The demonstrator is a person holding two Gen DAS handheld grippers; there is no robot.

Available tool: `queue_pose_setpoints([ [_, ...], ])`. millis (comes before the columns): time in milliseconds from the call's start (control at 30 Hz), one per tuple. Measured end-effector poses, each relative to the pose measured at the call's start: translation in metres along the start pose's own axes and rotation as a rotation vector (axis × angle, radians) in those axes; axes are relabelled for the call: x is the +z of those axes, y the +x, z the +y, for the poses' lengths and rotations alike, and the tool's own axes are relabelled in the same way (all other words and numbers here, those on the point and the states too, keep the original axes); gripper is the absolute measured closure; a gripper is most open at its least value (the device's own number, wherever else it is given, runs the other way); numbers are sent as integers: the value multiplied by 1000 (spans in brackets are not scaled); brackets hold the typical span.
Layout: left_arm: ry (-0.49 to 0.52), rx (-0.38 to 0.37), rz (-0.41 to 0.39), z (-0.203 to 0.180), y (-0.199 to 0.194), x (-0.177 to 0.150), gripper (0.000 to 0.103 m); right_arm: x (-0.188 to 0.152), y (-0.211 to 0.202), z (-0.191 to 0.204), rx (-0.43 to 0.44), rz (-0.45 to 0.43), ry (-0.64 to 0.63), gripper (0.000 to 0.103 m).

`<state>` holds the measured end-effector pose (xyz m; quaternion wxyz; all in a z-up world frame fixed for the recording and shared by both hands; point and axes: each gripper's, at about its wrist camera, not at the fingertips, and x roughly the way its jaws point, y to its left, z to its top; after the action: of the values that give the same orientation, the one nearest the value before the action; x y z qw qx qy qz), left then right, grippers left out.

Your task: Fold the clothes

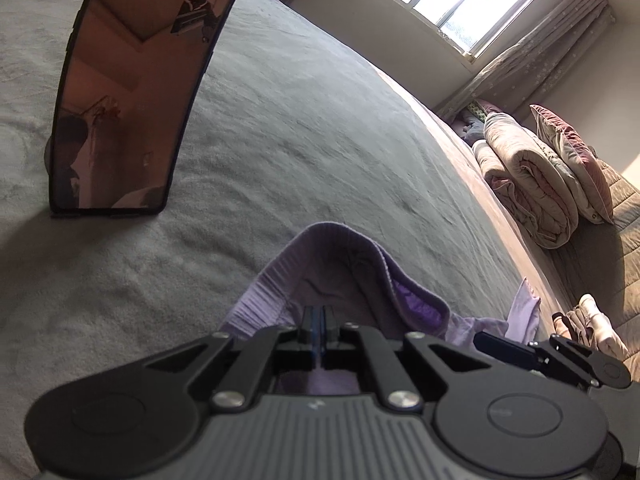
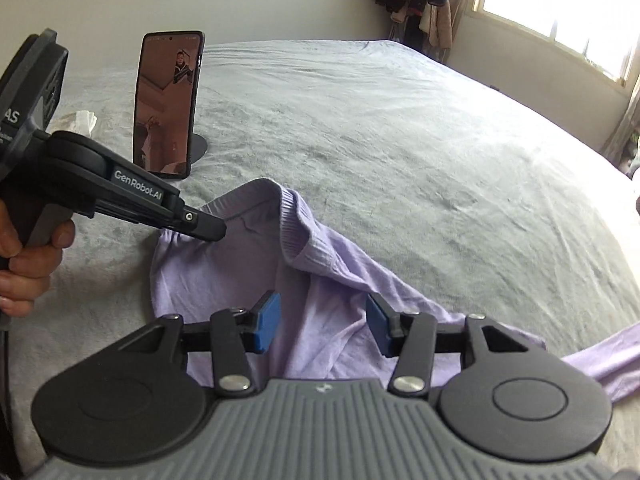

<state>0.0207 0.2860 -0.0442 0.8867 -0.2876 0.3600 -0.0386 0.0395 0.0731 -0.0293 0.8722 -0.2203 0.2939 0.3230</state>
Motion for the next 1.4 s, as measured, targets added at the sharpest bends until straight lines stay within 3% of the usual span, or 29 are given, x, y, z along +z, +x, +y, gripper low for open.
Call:
queue_pose_setpoints([
  [167, -41, -33, -1, 11, -5, 2, 102, 7, 24, 12, -89, -9, -128, 52],
  [300, -112, -70, 22, 23, -5, 4, 102, 15, 26, 16, -49, 20, -123, 88],
  [367, -165, -145, 33, 30, -7, 5, 101, 21, 18, 20, -21, 13, -106, 91],
  [400, -192, -194, 38, 33, -8, 5, 98, 23, 15, 23, -8, 11, -100, 91],
  [467, -255, -306, 53, 40, -9, 5, 76, 25, 13, 31, 18, 10, -90, 92],
  [500, -289, -365, 63, 42, -8, 4, 59, 27, 12, 34, 31, 9, -85, 92],
  [533, -310, -404, 73, 42, -7, 2, 52, 28, 11, 38, 44, 8, -80, 93],
  [633, -350, -462, 100, 42, -4, -2, 50, 33, 7, 50, 83, 6, -65, 93],
  [767, -370, -413, 111, 41, 0, -9, 53, 38, 2, 65, 136, 4, -44, 94],
  [833, -400, -367, 119, 45, 3, -11, 75, 37, 4, 68, 144, 11, -29, 94],
  [967, -410, -275, 138, 46, 9, -15, 97, 32, 8, 70, 153, 39, 17, 89],
  [1100, -343, -177, 123, 37, 9, -10, 97, 19, -4, 51, 126, 60, 112, 83],
  [1200, -321, -161, 114, 33, 10, -6, 94, 7, -17, 28, 89, 72, 203, 61],
  [1300, -310, -174, 116, 32, 11, -5, 75, -13, -35, -9, 38, 81, 355, 61],
  [1400, -281, -167, 116, 29, 10, -5, 75, -33, -53, -46, -14, 90, 508, 61],
])
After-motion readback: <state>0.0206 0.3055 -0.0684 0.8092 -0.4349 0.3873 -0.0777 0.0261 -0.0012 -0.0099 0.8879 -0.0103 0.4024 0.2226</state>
